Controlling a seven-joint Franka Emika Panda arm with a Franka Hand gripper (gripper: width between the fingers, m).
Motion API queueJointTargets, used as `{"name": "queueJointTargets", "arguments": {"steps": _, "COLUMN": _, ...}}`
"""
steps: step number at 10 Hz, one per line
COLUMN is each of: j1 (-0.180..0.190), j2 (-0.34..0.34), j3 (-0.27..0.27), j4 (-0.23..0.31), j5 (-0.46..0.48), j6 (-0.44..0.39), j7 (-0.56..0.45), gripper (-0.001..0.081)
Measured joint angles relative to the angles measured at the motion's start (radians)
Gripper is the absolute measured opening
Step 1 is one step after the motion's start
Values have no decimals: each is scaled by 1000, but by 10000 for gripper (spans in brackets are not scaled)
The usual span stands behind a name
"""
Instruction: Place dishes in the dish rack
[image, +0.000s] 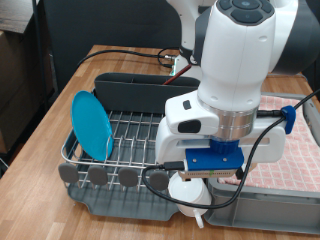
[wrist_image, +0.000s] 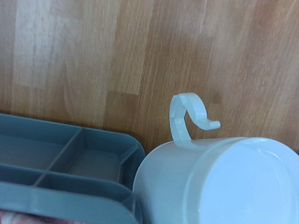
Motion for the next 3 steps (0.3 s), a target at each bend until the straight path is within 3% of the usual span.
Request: {"name": "queueJointTargets", "arguments": {"steps": 3, "j1": 34, "j2": -54, "j3": -19, "j4": 27, "j5": -43, "j6": -72, "j7": 42, "gripper": 803}}
